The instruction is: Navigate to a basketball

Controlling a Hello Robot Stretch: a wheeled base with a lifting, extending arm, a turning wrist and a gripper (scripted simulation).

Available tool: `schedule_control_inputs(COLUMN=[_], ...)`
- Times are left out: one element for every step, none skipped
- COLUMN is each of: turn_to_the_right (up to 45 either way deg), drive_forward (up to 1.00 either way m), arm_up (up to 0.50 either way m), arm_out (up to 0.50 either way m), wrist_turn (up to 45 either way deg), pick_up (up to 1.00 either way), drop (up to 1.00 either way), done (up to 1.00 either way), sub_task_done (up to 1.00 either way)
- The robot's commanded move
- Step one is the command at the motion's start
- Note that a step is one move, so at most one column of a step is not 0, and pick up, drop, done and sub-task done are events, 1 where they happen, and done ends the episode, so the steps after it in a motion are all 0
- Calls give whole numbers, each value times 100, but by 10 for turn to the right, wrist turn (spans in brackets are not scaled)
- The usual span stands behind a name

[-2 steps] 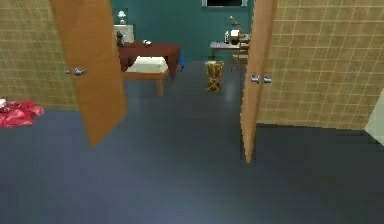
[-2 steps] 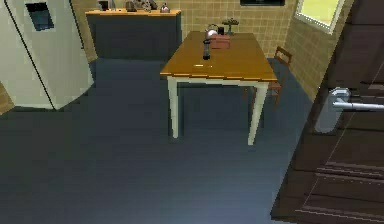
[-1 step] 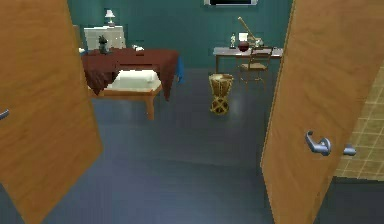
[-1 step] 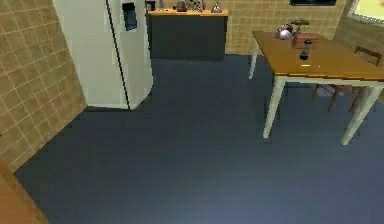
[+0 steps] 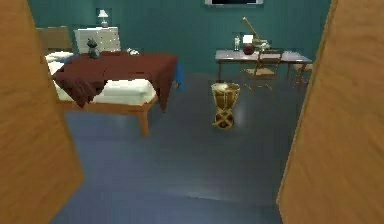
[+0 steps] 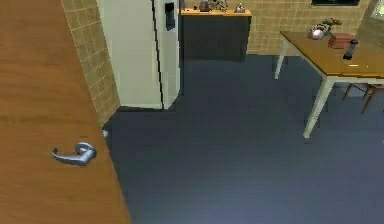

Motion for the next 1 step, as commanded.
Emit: schedule_control_inputs(turn_to_the_right=[-450], drive_forward=[0], arm_up=[0], arm_out=[0], wrist_turn=[0], pick_up=[0], drop=[0], done=[0], sub_task_done=[0])
